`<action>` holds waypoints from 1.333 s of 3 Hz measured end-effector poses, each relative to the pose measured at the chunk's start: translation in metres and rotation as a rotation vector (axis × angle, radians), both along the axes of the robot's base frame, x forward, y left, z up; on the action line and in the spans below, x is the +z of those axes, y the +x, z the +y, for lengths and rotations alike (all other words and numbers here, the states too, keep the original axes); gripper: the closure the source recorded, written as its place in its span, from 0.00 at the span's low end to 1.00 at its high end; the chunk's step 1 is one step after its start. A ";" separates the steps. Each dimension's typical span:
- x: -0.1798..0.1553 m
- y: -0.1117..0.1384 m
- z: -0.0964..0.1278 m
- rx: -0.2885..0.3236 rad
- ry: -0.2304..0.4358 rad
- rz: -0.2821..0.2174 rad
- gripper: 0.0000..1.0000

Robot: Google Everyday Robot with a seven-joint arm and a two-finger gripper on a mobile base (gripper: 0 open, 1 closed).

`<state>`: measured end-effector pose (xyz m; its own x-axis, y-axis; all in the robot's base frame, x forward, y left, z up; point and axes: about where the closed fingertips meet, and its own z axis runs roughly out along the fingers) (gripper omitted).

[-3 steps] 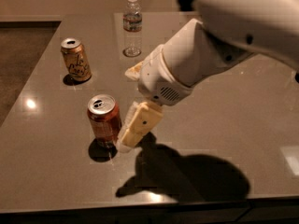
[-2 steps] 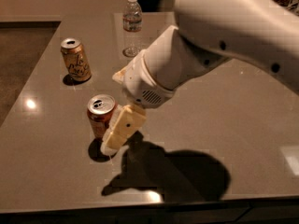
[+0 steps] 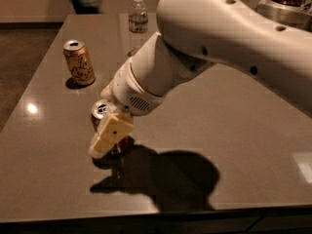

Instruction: Pick coke can

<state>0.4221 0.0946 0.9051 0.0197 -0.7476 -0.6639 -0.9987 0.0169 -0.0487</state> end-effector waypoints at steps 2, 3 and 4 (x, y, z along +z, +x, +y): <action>0.011 0.011 -0.001 -0.022 -0.016 0.055 0.65; 0.034 0.023 -0.013 -0.040 -0.004 0.063 0.87; 0.072 0.043 -0.033 -0.072 0.030 0.061 1.00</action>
Offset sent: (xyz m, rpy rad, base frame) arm 0.0245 -0.0112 0.0267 -0.0226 0.0961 -0.0485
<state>0.4653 0.0619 0.9774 -0.0746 -0.7252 -0.6844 -0.9959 0.0896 0.0136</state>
